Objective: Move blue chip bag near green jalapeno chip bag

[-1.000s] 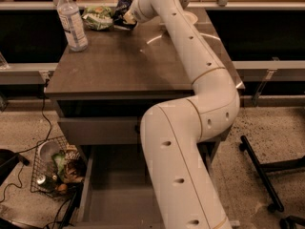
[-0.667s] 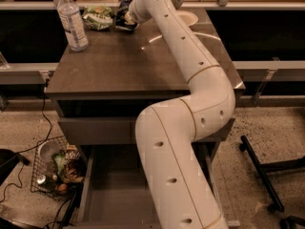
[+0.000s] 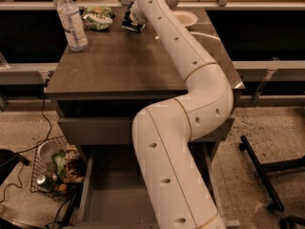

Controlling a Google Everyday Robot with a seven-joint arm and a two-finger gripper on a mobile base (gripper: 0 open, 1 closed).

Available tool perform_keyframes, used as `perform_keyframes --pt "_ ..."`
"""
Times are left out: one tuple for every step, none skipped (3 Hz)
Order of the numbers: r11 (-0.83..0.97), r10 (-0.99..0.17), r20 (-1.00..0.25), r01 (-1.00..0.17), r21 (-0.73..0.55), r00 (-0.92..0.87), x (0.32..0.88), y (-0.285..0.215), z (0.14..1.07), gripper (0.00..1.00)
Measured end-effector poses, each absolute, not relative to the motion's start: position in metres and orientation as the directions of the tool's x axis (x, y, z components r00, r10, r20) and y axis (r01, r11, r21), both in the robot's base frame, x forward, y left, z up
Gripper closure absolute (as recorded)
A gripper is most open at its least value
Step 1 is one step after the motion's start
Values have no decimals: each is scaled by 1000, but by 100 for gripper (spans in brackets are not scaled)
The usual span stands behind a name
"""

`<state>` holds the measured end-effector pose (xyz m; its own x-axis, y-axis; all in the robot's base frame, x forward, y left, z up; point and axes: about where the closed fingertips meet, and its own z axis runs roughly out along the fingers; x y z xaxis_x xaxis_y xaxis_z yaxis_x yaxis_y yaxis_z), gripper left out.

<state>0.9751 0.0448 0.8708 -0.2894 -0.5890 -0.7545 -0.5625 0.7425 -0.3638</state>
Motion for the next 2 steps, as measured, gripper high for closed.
perform_keyframes --pt "741 -591 -752 -565 -363 -292 976 46 867 39" --pt "740 -592 -749 -568 -360 -296 976 48 862 8"
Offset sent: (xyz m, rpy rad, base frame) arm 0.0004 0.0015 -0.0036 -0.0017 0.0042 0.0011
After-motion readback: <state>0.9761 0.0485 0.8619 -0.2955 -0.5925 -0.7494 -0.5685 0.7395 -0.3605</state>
